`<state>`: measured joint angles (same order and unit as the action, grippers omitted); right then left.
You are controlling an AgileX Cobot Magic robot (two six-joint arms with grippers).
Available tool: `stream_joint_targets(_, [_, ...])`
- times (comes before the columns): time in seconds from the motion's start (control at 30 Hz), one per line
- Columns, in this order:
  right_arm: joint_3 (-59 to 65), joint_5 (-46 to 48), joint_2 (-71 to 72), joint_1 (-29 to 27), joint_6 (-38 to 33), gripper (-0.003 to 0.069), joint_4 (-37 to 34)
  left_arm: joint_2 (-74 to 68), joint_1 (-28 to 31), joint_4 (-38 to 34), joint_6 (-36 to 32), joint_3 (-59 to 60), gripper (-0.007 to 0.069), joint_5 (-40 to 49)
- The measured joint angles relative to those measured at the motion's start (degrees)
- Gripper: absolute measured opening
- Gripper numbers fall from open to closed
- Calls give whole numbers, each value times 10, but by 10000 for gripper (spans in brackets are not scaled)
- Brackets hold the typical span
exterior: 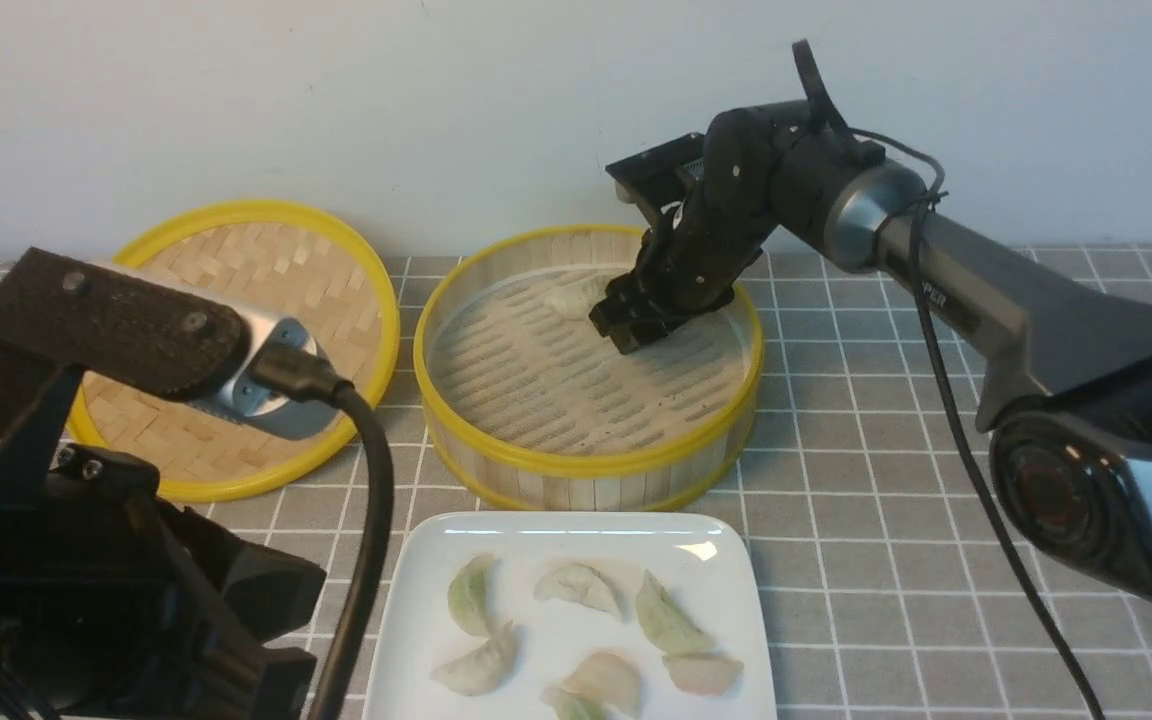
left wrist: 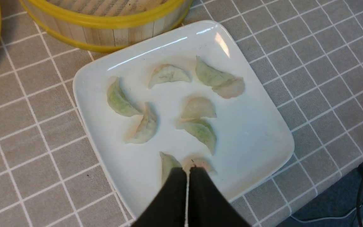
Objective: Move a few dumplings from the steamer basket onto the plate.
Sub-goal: Use the right arm to grab a dumpling from inside the steamer, then use the right arm to put the dumpling into the plate
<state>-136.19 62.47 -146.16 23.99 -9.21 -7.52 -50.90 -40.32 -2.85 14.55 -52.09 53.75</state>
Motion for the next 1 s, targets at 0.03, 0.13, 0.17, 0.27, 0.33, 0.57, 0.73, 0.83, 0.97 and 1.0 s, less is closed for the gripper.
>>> stream_joint_targets(0.03, [0,1,0,1,4,320,7,0,0,0,0,0,-5,0])
stream_joint_targets(0.13, [-2,14,2,2,15,256,22,0,0,6,0,0,-5,0])
stream_joint_targets(0.17, [-2,20,2,2,16,202,30,0,0,8,0,0,-5,0])
stream_joint_targets(0.27, [-2,30,6,1,16,103,34,0,0,12,0,0,-5,0])
stream_joint_targets(0.33, [-2,64,15,1,16,108,39,0,0,15,0,0,-5,1])
stream_joint_targets(0.57, [-2,89,85,0,13,108,35,0,0,38,0,0,-5,0])
stream_joint_targets(0.73, [43,89,158,1,16,108,11,0,0,46,0,0,-5,-3])
stream_joint_targets(0.83, [116,89,221,4,17,108,-4,0,0,60,0,0,-5,-4])
stream_joint_targets(0.97, [265,89,335,17,20,108,-46,0,0,80,0,0,-5,-6])
stream_joint_targets(1.0, [328,88,371,28,19,108,-63,0,0,83,0,0,-5,-7])
